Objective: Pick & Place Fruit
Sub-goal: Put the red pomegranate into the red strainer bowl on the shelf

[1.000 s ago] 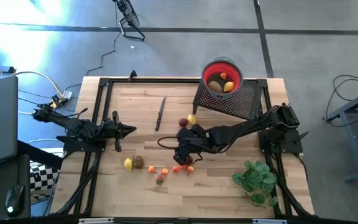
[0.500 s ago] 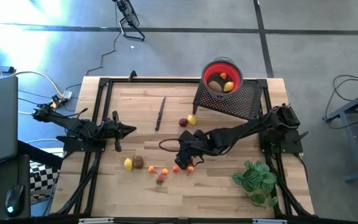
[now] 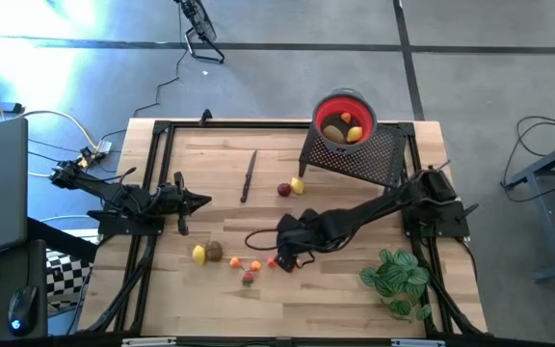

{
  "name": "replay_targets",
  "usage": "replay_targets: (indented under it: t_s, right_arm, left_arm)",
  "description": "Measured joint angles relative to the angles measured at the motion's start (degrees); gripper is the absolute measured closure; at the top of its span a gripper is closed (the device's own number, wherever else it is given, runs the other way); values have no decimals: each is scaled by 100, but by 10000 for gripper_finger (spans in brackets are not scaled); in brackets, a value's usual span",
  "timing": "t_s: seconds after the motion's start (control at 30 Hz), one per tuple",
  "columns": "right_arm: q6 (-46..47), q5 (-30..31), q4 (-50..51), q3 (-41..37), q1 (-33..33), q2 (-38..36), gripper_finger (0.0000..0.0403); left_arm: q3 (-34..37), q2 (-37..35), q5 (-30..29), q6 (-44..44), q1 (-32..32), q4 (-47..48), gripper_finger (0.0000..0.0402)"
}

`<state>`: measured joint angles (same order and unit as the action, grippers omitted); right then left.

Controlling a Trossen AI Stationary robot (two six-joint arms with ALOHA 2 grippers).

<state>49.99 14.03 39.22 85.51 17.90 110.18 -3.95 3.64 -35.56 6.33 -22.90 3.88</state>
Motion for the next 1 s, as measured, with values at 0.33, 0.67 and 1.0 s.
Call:
replay_targets:
  t_s: [0.33,0.67,1.0]
  right_arm:
    - [-29,-155,101,-6,50,184,128]
    - [242,12,-43,-480,50,184,128]
    - [274,-29,-583,-824,40,184,128]
  left_arm:
    - [0,0,24,37,0,25,402]
    - [-2,0,34,146,0,41,402]
    - [-2,0,43,149,0,52,402]
